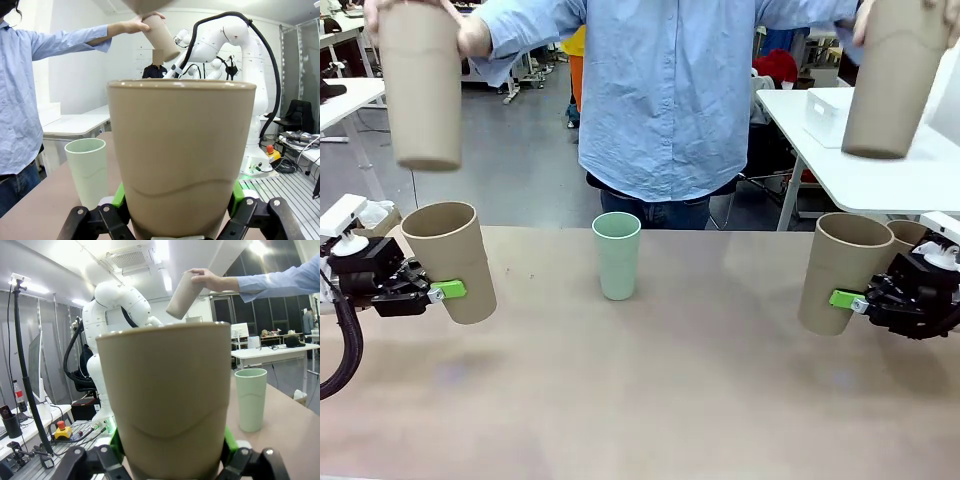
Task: Stack the cups and store them in the basket.
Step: Place the stack of Reusable plastic cups into the Pantry Basket.
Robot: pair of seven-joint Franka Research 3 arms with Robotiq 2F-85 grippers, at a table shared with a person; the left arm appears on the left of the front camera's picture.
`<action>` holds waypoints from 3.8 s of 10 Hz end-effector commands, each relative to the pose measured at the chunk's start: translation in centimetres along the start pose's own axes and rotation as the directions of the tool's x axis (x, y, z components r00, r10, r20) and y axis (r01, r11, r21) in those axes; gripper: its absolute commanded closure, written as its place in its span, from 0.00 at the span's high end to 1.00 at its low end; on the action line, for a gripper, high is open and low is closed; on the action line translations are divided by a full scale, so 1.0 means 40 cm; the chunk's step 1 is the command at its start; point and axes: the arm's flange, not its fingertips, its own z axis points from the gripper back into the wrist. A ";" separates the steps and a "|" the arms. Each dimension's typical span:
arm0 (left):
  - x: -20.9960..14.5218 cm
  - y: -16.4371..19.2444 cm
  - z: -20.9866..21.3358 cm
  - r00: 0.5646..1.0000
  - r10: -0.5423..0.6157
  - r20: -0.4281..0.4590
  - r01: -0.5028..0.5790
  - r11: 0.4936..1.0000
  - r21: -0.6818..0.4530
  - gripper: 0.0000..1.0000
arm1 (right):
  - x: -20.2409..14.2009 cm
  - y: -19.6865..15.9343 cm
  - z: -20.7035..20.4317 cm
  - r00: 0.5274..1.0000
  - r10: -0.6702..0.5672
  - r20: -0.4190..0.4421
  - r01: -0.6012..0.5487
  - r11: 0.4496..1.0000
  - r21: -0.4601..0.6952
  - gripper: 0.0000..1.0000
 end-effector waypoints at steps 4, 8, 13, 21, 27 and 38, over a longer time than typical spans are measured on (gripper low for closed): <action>0.005 -0.003 0.003 1.000 -0.003 0.004 0.003 1.000 0.003 0.86 | 0.005 -0.001 -0.005 1.000 0.004 -0.003 -0.004 1.000 0.003 0.86; 0.005 -0.003 0.003 1.000 -0.003 0.004 0.003 1.000 0.003 0.86 | 0.005 -0.001 -0.005 1.000 0.004 -0.003 -0.004 1.000 0.003 0.86; 0.005 -0.003 0.003 1.000 -0.003 0.004 0.003 1.000 0.003 0.86 | 0.005 -0.001 -0.005 1.000 0.004 -0.003 -0.004 1.000 0.003 0.86; 0.005 -0.003 0.003 1.000 -0.003 0.004 0.003 1.000 0.003 0.86 | 0.005 -0.001 -0.005 1.000 0.004 -0.003 -0.004 1.000 0.003 0.86; 0.005 -0.003 0.003 1.000 -0.003 0.004 0.003 1.000 0.003 0.86 | 0.005 -0.001 -0.005 1.000 0.004 -0.003 -0.004 1.000 0.003 0.86; 0.005 -0.003 0.003 1.000 -0.003 0.004 0.003 1.000 0.003 0.86 | 0.005 -0.001 -0.005 1.000 0.004 -0.003 -0.004 1.000 0.003 0.86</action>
